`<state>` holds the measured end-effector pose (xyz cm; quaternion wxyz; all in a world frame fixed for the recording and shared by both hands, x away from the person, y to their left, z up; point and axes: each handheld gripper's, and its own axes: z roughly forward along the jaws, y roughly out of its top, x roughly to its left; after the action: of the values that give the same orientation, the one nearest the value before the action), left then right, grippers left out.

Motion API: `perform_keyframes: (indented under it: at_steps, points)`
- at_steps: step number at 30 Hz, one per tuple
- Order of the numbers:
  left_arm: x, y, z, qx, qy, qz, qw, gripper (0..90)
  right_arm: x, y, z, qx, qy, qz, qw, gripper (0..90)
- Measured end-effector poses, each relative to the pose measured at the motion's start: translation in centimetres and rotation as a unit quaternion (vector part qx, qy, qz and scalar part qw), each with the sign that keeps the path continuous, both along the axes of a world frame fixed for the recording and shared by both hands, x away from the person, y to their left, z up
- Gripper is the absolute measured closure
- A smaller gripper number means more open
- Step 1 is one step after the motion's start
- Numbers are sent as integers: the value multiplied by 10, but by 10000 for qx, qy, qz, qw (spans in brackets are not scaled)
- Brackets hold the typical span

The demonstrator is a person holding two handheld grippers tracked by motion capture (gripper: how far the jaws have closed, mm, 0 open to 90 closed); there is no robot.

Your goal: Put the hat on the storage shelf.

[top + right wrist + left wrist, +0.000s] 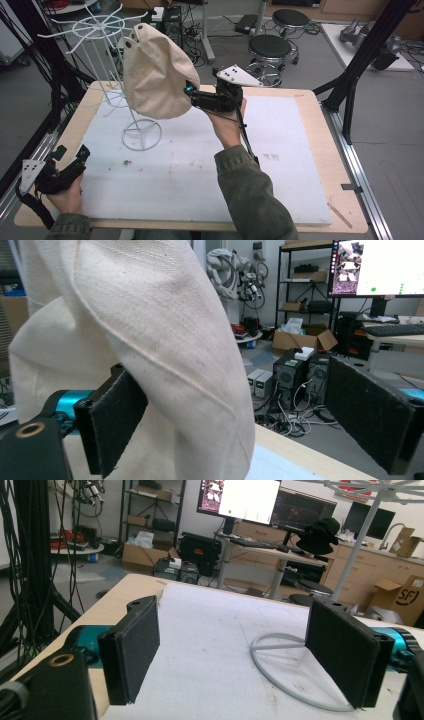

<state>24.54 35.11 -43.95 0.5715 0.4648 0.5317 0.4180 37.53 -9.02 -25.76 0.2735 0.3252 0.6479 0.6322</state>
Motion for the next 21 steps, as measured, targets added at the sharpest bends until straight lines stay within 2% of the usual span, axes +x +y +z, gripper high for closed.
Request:
perform_keyframes:
  at_steps: [3,11,21]
  points:
    - [0,0,0,6,5,2,10000,220,-4,-10,-2,-30,-20,-76,10000,104]
    - [0,-3,0,51,17,-20,10000,220,-12,-41,-6,97,-1,-304,9995,104]
    - [0,-4,0,48,26,-25,10000,220,-20,-65,-17,123,103,-479,9987,104]
